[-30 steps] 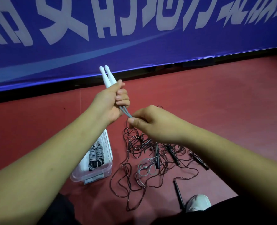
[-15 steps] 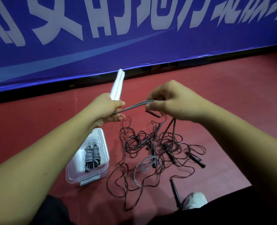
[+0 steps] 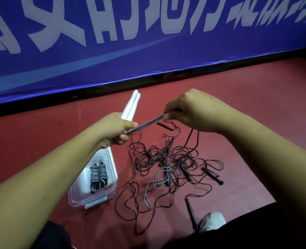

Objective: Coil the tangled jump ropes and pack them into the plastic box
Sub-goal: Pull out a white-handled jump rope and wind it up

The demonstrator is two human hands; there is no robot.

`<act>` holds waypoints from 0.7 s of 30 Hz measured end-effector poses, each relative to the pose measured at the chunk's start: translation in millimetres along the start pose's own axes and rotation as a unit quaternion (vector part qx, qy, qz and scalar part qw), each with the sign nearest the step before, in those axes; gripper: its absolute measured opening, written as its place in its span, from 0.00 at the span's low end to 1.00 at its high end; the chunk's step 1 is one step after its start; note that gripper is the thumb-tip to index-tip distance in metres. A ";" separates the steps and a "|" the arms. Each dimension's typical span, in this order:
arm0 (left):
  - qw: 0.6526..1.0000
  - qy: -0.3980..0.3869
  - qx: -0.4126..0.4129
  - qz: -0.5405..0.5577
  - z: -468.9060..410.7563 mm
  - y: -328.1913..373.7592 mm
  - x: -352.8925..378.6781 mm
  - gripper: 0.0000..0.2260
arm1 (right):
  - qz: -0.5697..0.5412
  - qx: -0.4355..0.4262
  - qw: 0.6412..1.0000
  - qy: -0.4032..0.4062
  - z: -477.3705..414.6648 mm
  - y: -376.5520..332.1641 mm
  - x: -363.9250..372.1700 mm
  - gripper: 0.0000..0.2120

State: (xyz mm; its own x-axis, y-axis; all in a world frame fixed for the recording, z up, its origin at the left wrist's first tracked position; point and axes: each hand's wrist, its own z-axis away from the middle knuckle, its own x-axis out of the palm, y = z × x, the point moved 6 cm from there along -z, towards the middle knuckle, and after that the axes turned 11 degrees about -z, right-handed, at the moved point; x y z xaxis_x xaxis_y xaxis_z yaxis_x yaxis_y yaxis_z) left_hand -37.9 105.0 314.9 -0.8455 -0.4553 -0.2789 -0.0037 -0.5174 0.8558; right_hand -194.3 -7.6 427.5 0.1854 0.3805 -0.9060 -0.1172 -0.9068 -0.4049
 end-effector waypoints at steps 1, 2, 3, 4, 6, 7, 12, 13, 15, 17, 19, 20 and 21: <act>0.999 -0.020 0.005 -0.026 3.0 1.0 4.4 0.02 | -0.015 0.006 1.000 -0.007 -0.2 3.6 -0.5 0.08; 0.997 -0.044 0.007 -0.056 6.1 1.4 9.0 0.01 | -0.031 0.011 0.999 -0.010 -0.3 7.5 -1.4 0.08; 0.994 -0.069 0.006 -0.084 10.1 1.8 13.6 0.02 | -0.044 0.015 0.999 -0.012 -0.4 11.3 -2.9 0.09; 0.990 -0.094 0.004 -0.104 13.3 1.9 17.8 0.03 | -0.052 0.018 0.998 -0.013 -0.6 15.1 -4.2 0.09; 0.984 -0.141 -0.004 -0.105 19.4 2.3 24.7 0.04 | -0.060 0.023 0.998 -0.018 -1.0 21.8 -6.1 0.10; 0.982 -0.164 -0.007 -0.093 22.5 3.0 27.8 0.04 | -0.066 0.027 0.997 -0.021 -0.9 24.7 -7.1 0.09; 0.970 -0.242 -0.029 0.010 29.9 6.6 38.1 0.14 | -0.094 0.049 0.994 -0.020 -1.8 39.3 -10.4 0.12; 0.966 -0.254 -0.035 0.013 30.8 6.8 40.1 0.19 | -0.099 0.053 0.993 -0.020 -2.1 42.6 -10.6 0.13; 0.965 -0.261 -0.026 -0.025 30.8 6.5 42.0 0.25 | -0.102 0.055 0.993 -0.026 -2.8 46.6 -8.8 0.13; 0.966 -0.237 0.005 -0.107 28.8 5.6 40.1 0.22 | -0.105 0.059 0.992 -0.035 -4.2 48.3 -5.3 0.13; 0.959 -0.209 0.027 -0.188 24.6 3.2 36.7 0.17 | -0.091 0.063 0.993 -0.048 -6.3 48.3 -0.9 0.12; 0.954 -0.199 0.032 -0.222 22.1 1.5 34.7 0.15 | -0.080 0.065 0.993 -0.057 -7.2 48.3 2.0 0.10; 0.947 -0.190 0.037 -0.258 19.3 -0.1 32.6 0.14 | -0.071 0.067 0.993 -0.067 -7.8 48.7 4.8 0.09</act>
State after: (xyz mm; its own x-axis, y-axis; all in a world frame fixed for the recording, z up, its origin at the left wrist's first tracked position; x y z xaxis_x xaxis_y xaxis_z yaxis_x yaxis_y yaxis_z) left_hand -75.8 104.1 314.2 -0.8517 0.1449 -0.5036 -0.4942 -0.5416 0.6800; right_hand -191.5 -51.3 404.3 0.0797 0.5322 -0.8429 -0.2291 -0.8131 -0.5351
